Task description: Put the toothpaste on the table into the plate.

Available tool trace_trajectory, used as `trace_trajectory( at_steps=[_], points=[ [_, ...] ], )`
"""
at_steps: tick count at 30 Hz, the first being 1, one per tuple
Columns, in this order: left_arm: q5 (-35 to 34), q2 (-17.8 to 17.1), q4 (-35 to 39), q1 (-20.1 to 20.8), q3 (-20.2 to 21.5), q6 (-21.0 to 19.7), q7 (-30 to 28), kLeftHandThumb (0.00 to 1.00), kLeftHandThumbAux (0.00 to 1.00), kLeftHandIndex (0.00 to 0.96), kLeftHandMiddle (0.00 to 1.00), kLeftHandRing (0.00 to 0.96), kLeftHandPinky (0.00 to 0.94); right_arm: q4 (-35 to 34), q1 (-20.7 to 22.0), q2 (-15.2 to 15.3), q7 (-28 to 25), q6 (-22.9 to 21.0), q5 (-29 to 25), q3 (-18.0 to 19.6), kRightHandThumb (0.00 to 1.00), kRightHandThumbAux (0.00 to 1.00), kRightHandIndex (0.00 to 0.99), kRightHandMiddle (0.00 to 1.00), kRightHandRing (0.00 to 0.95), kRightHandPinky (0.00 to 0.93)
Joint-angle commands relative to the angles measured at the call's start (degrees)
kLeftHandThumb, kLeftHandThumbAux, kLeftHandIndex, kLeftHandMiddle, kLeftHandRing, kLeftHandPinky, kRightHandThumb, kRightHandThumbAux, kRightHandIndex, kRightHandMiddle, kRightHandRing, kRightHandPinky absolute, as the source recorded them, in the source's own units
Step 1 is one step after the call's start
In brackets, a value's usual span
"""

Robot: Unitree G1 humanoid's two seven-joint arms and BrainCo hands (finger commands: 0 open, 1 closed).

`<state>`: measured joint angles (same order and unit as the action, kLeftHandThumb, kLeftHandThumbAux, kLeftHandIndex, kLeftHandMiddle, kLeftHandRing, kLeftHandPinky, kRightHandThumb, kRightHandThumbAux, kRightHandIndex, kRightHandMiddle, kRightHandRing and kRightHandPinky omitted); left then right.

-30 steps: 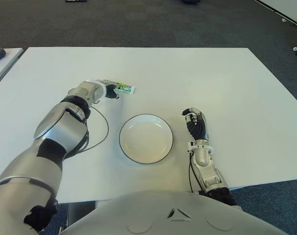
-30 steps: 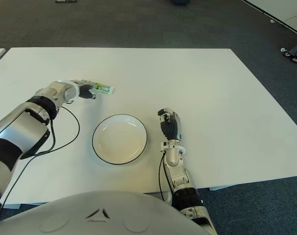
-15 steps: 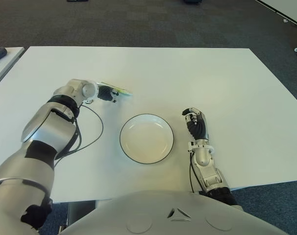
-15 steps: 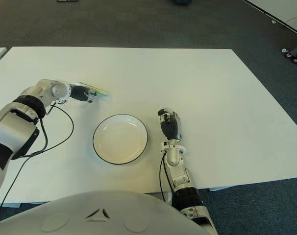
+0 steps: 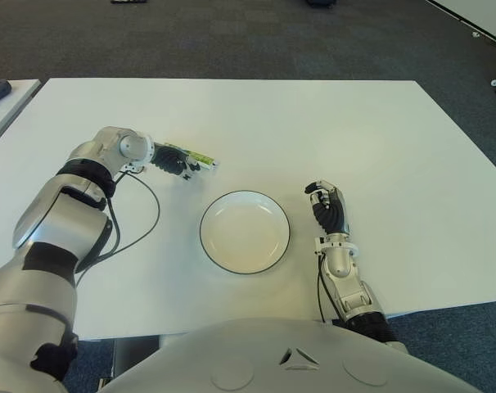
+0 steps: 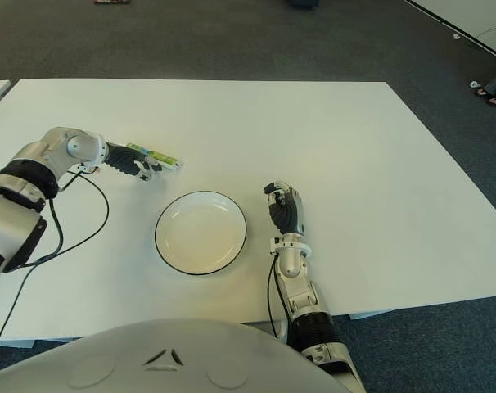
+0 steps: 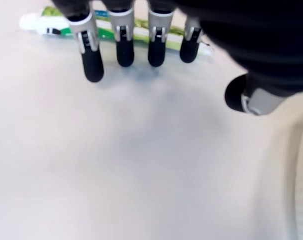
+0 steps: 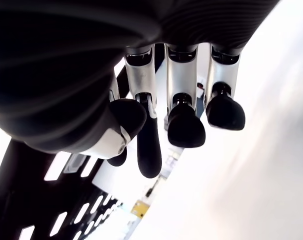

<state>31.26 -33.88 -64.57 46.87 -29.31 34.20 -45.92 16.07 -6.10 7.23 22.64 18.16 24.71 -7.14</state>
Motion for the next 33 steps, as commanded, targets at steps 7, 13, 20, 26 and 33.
trace_trajectory(
  at_steps=[7,13,20,26,33],
  points=[
    [-6.84,-8.23,24.01,-12.76,1.6,-3.49,-14.93,0.568,0.402,0.079,0.107,0.173,0.299,-0.26,0.45,0.05,-1.05,-0.36,-0.76,0.38,0.843,0.682,0.44,0.489,0.785,0.786],
    [-11.32,-13.51,42.0,-17.67,2.63,-11.06,-24.15,0.599,0.401,0.068,0.124,0.204,0.34,-0.67,0.19,0.15,-1.05,-0.44,-0.35,0.23,0.843,0.683,0.441,0.489,0.758,0.757],
    [-15.46,-16.34,52.2,-16.72,2.82,-16.98,-34.14,0.602,0.416,0.083,0.155,0.244,0.366,-0.69,0.12,-0.02,-1.27,-0.71,-0.59,0.2,0.843,0.682,0.441,0.489,0.772,0.783],
    [-18.81,-16.6,50.91,-8.43,5.29,-18.68,-38.72,0.639,0.433,0.104,0.185,0.27,0.383,-0.23,0.43,-0.33,-1.59,-0.49,-1.05,0.24,0.843,0.682,0.441,0.489,0.767,0.771],
    [-16.49,-15.09,46.45,-5.57,7.47,-16.19,-31.38,0.69,0.44,0.144,0.212,0.285,0.385,-0.42,0.38,-0.76,-2.05,-1.0,-1.26,0.3,0.844,0.682,0.441,0.489,0.773,0.783]
  ],
)
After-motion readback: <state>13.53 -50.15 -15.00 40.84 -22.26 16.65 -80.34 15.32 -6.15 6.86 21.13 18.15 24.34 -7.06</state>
